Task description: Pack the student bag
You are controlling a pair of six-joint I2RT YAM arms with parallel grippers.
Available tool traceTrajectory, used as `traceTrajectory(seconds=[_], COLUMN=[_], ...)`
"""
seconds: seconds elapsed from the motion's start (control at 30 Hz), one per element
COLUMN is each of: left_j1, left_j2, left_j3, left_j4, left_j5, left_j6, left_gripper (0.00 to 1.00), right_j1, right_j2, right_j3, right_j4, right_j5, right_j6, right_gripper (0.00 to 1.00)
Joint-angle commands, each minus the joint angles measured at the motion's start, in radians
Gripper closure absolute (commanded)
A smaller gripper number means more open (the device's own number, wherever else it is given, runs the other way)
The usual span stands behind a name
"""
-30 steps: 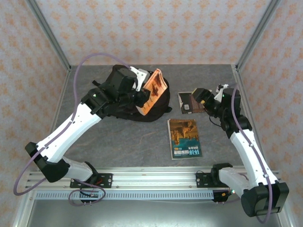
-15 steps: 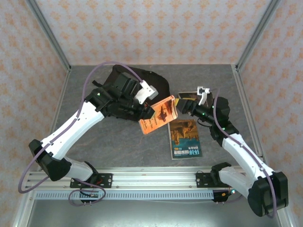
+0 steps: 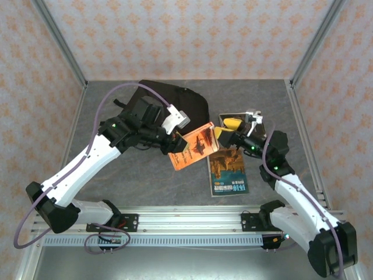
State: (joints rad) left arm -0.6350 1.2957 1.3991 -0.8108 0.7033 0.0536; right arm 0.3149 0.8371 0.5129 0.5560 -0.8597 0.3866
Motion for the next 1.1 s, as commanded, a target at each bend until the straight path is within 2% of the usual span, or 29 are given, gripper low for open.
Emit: traceTrajectory(seconds=[0.0,0.13,0.27,0.43,0.53,0.6,0.77,0.83,0.87,0.93,0.97,1.03,1.07], left_j1=[-0.011,-0.012,-0.012,-0.012,-0.011,-0.011,-0.012,-0.011,-0.012,-0.010,-0.004,0.015,0.031], left_j2=[-0.021,-0.026,-0.056,-0.040,-0.041,-0.045,-0.040,-0.035,-0.033,-0.037,-0.043,-0.051,-0.053], left_j3=[-0.013,0.001,-0.019,-0.008,-0.007,-0.009,-0.017,-0.012,-0.008,-0.014,-0.021,-0.034,-0.043], left_j4=[0.061,0.057,0.128,0.136,0.120,0.101,0.100,0.105,0.106,0.123,0.138,0.176,0.202], left_j5=[0.044,0.098,0.242,0.373,0.376,0.342,0.287,0.278,0.260,0.172,0.137,0.077,0.050], left_j6=[-0.010,-0.019,-0.020,-0.016,-0.001,0.018,0.019,0.008,-0.002,-0.046,-0.069,-0.154,-0.210], left_gripper=[1.00,1.00,1.00,1.00,1.00,1.00,1.00,1.00,0.96,0.69,0.61,0.50,0.47], right_j1=[0.019,0.059,0.115,0.164,0.174,0.174,0.175,0.174,0.175,0.175,0.176,0.174,0.174], right_j2=[-0.056,-0.078,-0.105,-0.110,-0.115,-0.116,-0.119,-0.118,-0.119,-0.129,-0.139,-0.169,-0.187], right_j3=[-0.014,0.016,0.019,0.031,0.044,0.053,0.073,0.075,0.076,0.080,0.081,0.087,0.100], right_j4=[0.122,0.033,-0.038,-0.073,-0.096,-0.101,-0.146,-0.147,-0.148,-0.161,-0.168,-0.218,-0.278], right_j5=[-0.031,-0.042,-0.058,-0.130,-0.153,-0.172,-0.200,-0.199,-0.194,-0.163,-0.131,-0.030,0.062], right_j6=[0.030,0.041,0.010,0.023,0.035,0.053,0.063,0.069,0.070,0.067,0.071,0.074,0.076], right_gripper=[0.07,0.08,0.07,0.08,0.12,0.22,0.75,0.94,1.00,1.00,1.00,1.00,1.00])
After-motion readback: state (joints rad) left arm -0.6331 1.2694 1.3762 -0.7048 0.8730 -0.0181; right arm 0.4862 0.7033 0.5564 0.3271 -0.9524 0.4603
